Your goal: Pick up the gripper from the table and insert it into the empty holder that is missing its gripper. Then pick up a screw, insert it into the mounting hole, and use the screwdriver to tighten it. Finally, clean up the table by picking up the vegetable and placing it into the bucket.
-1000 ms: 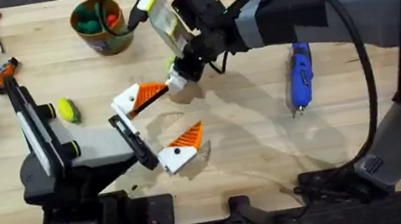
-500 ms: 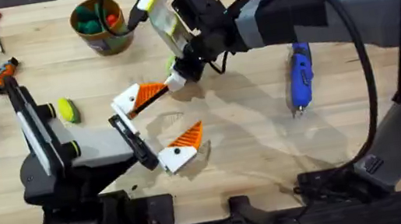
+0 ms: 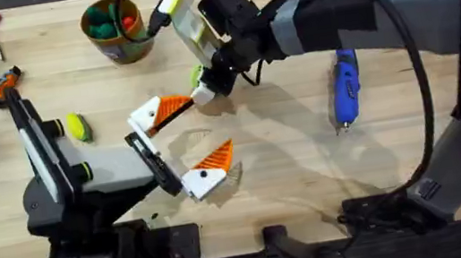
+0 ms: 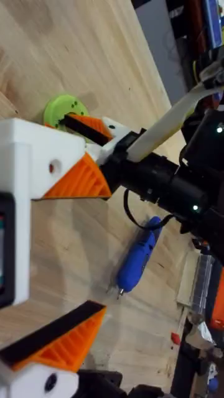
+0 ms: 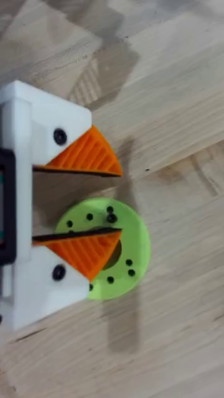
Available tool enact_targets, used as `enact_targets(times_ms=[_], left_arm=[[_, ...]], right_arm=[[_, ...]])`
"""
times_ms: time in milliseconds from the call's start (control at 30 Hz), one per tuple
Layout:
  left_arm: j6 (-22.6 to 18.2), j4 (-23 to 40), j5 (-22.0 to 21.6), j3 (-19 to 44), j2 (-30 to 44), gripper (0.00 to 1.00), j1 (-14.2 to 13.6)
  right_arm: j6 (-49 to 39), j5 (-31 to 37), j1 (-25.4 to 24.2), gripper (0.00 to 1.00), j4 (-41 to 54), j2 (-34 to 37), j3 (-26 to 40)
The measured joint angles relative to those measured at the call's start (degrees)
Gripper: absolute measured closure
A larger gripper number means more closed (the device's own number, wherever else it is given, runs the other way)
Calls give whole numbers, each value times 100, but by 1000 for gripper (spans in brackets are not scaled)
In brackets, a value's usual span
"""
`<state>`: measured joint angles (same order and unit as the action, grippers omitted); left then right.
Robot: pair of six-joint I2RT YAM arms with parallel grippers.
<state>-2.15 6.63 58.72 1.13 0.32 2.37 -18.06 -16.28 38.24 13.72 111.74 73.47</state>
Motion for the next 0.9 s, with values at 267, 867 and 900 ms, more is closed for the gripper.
enact_targets(times_ms=[267, 867, 900], left_arm=[[0, 0, 0, 0, 0, 15, 0], [0, 0, 0, 0, 0, 15, 0], [0, 0, 0, 0, -2, 15, 0]], right_arm=[[0, 1, 0, 613, 4, 0, 0], [-1, -2, 0, 993, 2, 0, 0], [0, -2, 0, 992, 4, 0, 0]])
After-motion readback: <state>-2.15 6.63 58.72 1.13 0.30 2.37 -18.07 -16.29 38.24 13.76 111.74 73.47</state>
